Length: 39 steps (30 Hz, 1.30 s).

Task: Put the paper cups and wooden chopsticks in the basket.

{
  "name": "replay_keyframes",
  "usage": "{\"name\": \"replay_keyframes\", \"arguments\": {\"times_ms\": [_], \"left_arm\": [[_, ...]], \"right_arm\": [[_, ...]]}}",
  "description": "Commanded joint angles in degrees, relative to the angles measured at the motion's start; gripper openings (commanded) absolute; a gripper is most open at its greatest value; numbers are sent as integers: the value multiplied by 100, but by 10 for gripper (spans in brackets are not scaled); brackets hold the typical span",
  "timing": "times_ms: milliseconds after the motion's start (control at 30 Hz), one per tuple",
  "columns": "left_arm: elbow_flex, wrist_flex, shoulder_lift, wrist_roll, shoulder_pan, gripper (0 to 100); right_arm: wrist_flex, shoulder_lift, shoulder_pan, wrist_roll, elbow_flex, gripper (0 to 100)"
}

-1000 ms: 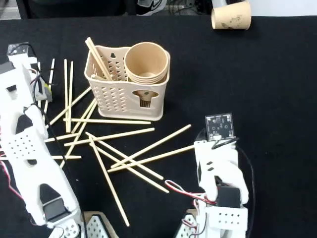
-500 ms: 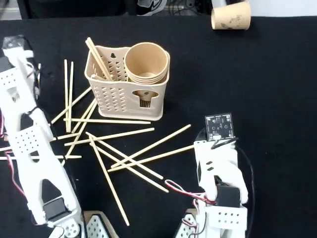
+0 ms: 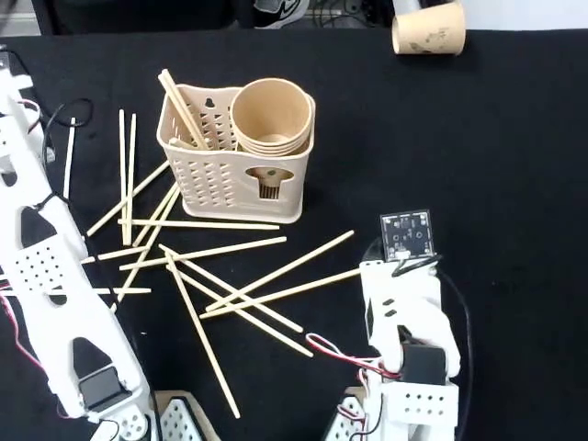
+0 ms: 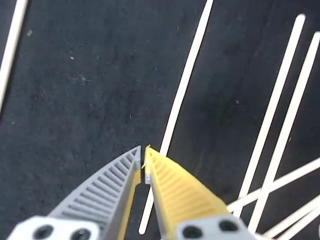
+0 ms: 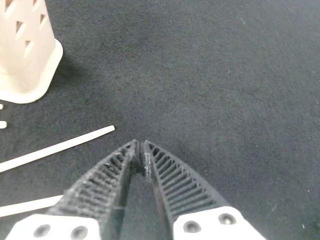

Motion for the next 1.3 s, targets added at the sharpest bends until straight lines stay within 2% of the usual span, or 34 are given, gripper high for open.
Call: {"name": "replay_keyframes", "arguments": {"times_ms": [0, 200, 400, 500, 633, 800, 967, 1067, 1167, 1267], "left_arm": [[233, 9, -360, -633, -268, 30], [180, -149, -308, -1934, -1297, 35], [338, -1503, -149, -2681, -2404, 191], [505, -1908, 132, -3068, -2624, 244], [549, -2268, 651, -3420, -2686, 257], [505, -2963, 1626, -3455, -2633, 257], [497, -3051, 2136, -3455, -2633, 249], [497, -3015, 2233, -3455, -2642, 165], [541, -2998, 2251, -3420, -2659, 23], [497, -2409, 2215, -3446, -2668, 52]], "right_arm": [[18, -400, 70, 62, -22, 15], [18, -400, 70, 62, -22, 15], [18, -400, 53, 62, -22, 15], [18, -400, 53, 62, -22, 15], [26, -400, 53, 62, -22, 15], [26, -400, 62, 62, -22, 15], [26, -400, 62, 62, -22, 15], [26, -400, 62, 62, -22, 15], [26, -400, 53, 62, -22, 15], [26, -400, 53, 62, -22, 15]]}}
